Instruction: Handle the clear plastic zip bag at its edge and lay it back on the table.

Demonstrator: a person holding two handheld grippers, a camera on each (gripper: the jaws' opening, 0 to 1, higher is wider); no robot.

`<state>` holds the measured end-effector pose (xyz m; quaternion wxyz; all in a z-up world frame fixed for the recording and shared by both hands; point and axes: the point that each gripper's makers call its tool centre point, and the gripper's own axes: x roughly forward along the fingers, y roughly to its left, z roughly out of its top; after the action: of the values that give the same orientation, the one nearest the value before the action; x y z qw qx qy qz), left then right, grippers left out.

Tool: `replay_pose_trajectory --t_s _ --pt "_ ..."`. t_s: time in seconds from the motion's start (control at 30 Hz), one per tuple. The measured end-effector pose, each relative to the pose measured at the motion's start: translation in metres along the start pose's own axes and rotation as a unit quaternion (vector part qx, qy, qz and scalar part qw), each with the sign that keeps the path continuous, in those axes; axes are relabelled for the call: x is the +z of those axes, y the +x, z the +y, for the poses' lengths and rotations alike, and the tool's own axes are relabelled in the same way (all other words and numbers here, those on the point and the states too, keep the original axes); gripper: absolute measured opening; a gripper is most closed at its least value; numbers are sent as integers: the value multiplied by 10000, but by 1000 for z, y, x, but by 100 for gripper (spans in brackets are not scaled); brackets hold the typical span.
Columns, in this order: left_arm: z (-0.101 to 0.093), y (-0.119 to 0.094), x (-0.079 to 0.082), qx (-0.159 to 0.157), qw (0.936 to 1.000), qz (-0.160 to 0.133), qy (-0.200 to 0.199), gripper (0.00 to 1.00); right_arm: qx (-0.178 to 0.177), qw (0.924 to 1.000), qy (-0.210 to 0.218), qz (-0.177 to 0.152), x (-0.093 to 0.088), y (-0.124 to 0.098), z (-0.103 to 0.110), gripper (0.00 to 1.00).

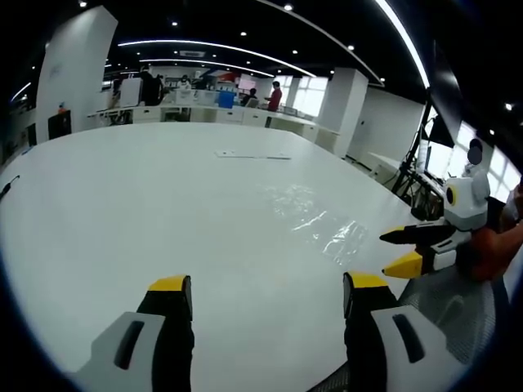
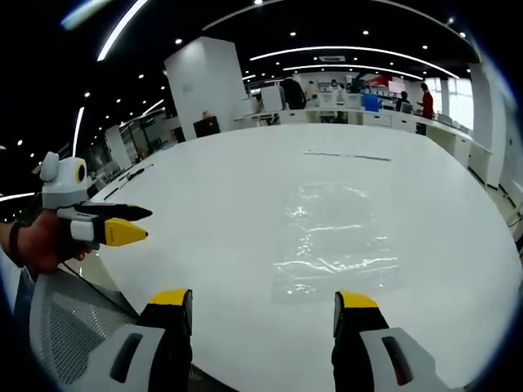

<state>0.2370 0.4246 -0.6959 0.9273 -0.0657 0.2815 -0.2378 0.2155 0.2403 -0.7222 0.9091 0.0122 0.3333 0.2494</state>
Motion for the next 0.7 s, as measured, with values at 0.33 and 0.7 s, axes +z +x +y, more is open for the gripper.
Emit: replay_pose_trajectory --t_s 0.33,0.7 --pt "2 0 -3 36 10000 48 -75 74 85 9999 -97 99 5 9 1 69" --pt "4 0 -6 61 9998 126 -117 74 70 9999 13 93 33 45 -15 67"
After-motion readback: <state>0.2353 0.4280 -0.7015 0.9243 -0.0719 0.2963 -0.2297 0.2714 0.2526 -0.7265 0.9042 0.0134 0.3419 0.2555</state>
